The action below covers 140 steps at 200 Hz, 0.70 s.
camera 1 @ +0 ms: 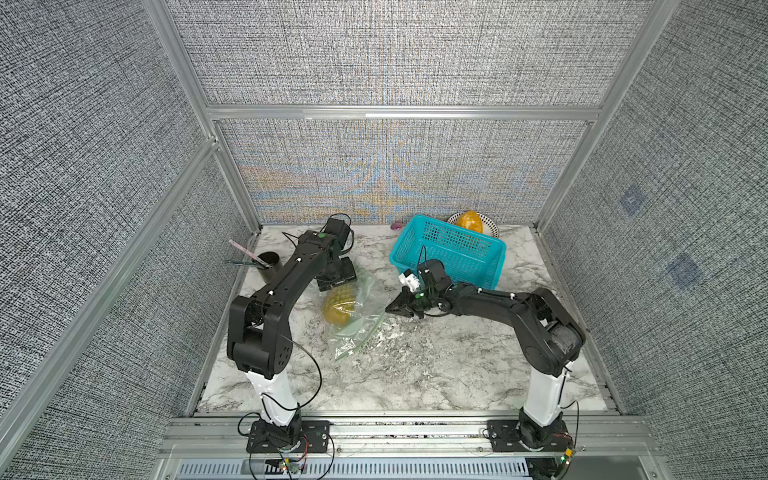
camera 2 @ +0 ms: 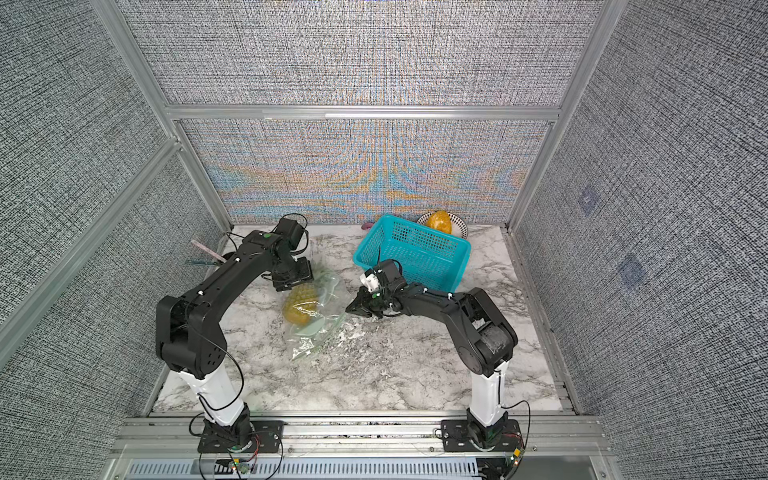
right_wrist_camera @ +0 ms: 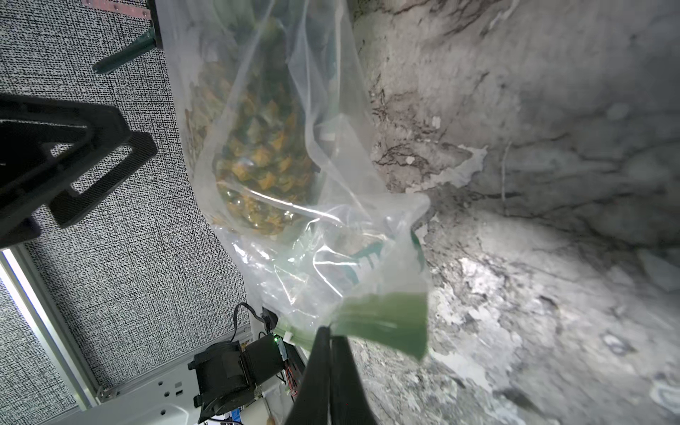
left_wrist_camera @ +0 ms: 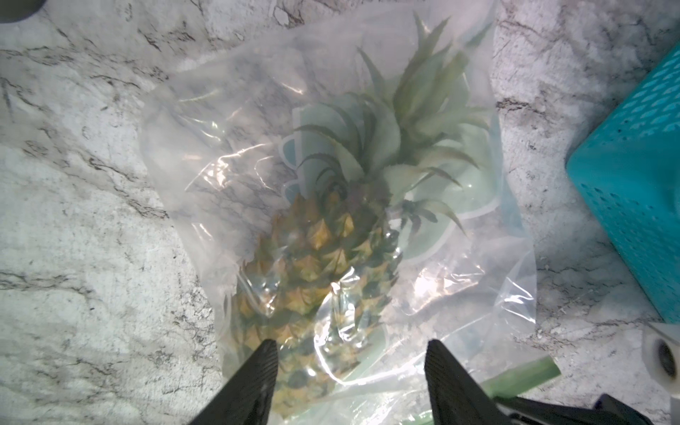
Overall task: Open the zip-top bag and take out the pineapple
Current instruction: Adjust the zipper food storage bag at the center of the board.
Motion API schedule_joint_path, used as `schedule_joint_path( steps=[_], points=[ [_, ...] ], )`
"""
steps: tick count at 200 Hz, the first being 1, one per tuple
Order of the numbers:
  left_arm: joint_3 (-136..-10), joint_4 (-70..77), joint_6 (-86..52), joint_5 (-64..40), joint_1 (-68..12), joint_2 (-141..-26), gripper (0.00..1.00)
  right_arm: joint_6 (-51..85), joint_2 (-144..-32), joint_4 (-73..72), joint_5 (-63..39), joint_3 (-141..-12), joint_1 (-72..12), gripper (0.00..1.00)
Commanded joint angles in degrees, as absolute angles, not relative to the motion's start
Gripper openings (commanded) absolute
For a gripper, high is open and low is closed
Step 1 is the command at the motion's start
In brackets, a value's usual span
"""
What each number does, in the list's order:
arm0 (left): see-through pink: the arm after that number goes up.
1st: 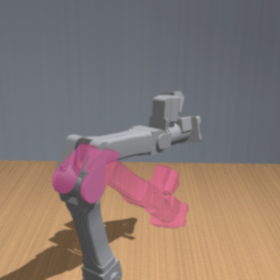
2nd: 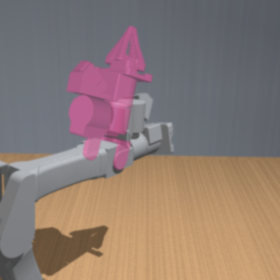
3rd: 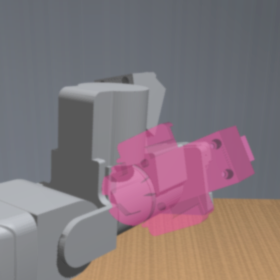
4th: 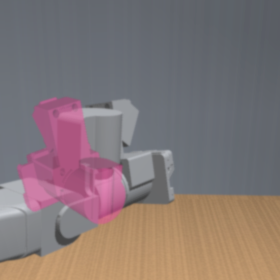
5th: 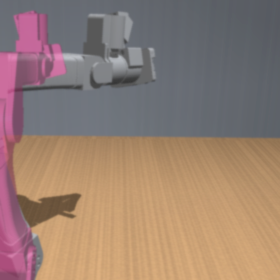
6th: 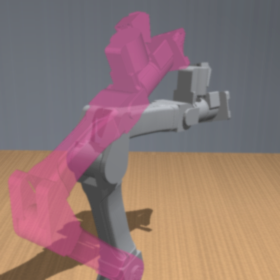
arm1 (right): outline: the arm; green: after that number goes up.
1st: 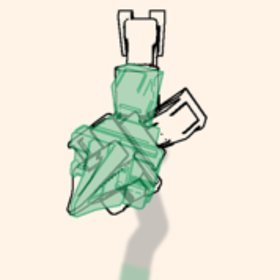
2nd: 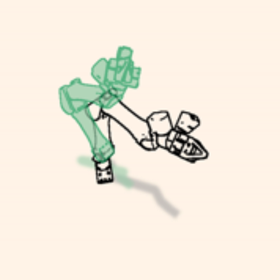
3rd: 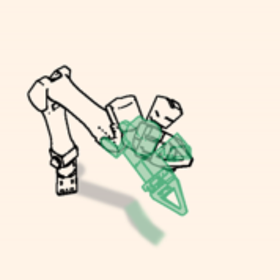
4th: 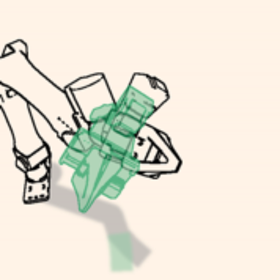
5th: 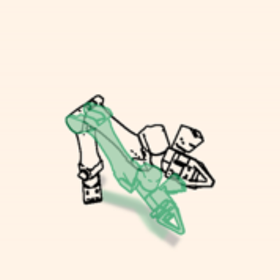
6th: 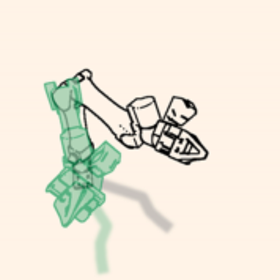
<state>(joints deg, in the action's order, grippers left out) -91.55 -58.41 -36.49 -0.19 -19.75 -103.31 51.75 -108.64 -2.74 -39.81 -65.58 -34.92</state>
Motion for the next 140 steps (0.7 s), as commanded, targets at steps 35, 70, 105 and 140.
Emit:
schedule_joint_path(
  steps=[35,70,105,140],
  points=[
    [-92.29,-60.56,-36.72,-2.79,-23.2,-99.6,0.67,52.67,-105.66,-9.83,-42.41,-63.81,-34.37,0.05],
    [-89.79,-60.89,-38.95,-3.27,-26.89,-97.26,0.67,52.28,-105.71,-8.28,-43.13,-64.34,-33.98,0.32],
    [-87.7,-59.59,-40.35,-3.43,-27.34,-96.66,0.67,53.69,-106.94,-9.84,-43.92,-64.93,-34.01,0.39],
    [-89.01,-59.85,-39.98,-3.21,-27.45,-97.12,0.67,54.05,-108.89,-9.86,-44.11,-65.3,-34.01,0.25]
  ],
)
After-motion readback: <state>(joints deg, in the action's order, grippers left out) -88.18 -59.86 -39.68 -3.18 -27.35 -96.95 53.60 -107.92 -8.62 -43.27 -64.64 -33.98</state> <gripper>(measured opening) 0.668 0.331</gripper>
